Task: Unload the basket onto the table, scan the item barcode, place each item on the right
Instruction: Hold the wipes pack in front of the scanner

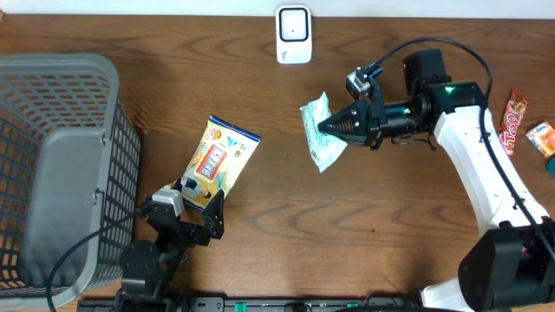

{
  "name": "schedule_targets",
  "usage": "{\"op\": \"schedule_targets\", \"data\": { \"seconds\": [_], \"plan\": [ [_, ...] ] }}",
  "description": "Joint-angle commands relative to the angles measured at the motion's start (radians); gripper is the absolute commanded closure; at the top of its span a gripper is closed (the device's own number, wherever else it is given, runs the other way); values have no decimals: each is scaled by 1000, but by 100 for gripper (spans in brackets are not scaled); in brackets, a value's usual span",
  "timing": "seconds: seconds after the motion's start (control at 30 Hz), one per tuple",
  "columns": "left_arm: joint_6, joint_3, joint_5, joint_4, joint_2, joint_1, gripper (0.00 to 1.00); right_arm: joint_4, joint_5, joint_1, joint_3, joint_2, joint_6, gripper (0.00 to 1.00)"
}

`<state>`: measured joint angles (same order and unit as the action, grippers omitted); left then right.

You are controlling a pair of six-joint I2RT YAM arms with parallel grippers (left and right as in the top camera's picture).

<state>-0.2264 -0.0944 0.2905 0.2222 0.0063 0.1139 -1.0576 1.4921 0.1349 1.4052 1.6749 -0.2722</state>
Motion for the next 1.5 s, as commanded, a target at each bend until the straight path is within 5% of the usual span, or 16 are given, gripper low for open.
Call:
{"op": "schedule_targets", "data": {
  "seconds": [0.0,0.33,0.97,1.47],
  "plan": [
    [20,15,16,24,-1,-3,2,-1,70,-11,5,-1,-42,99],
    [20,15,16,24,-1,-3,2,10,22,-11,5,-1,-41,99],
    [20,15,16,24,-1,-3,2,217,-804,57,5,-1,89,99],
    [20,15,16,24,-1,-3,2,307,-997,255,5,7,353,99]
  ]
}}
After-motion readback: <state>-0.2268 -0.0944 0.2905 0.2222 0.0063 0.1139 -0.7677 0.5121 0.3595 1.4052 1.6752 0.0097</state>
